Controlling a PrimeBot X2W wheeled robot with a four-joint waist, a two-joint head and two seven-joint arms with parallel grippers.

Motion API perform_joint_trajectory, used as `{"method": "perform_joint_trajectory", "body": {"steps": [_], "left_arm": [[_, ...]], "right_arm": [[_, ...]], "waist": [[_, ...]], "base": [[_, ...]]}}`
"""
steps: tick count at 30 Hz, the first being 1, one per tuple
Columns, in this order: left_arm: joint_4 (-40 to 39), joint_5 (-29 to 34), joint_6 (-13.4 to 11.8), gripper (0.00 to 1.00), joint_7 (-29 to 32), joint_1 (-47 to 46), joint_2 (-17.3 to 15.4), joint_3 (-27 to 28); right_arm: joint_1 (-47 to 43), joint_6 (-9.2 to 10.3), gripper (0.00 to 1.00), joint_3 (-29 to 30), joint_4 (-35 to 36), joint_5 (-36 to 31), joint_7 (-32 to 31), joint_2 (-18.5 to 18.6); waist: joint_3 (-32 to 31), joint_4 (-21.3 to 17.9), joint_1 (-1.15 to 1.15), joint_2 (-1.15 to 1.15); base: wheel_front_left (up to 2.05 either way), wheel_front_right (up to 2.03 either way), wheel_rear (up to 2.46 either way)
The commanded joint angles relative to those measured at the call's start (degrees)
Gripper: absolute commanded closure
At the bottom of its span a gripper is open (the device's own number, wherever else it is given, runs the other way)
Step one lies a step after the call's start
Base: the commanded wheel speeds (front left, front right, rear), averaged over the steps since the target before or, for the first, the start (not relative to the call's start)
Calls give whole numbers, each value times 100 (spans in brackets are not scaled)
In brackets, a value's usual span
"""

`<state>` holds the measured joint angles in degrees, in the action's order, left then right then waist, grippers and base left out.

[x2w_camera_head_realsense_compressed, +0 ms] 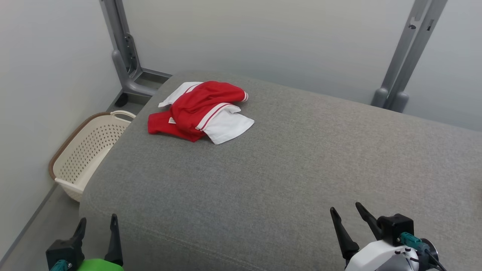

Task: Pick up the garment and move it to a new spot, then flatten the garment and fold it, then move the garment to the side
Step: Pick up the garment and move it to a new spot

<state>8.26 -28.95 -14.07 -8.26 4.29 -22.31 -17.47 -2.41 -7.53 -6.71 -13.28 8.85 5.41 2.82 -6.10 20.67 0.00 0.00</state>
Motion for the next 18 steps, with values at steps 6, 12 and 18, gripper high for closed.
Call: {"method": "perform_joint_trajectory", "body": {"steps": [6,12,18], "left_arm": [[-75,-11,-49,0,32,67,-77,10],[-99,-56,-60,0,18,92,-92,12],[-158,-212,-5,0,54,-87,35,38]], "right_arm": [[71,8,0,-27,-58,16,66,14],[94,8,0,-47,-55,-26,59,14],[84,8,0,-85,-16,-54,12,14]], "waist": [[125,376,0,0],[140,440,0,0],[156,411,0,0]], "base": [[0,0,0],[0,0,0],[0,0,0]]}}
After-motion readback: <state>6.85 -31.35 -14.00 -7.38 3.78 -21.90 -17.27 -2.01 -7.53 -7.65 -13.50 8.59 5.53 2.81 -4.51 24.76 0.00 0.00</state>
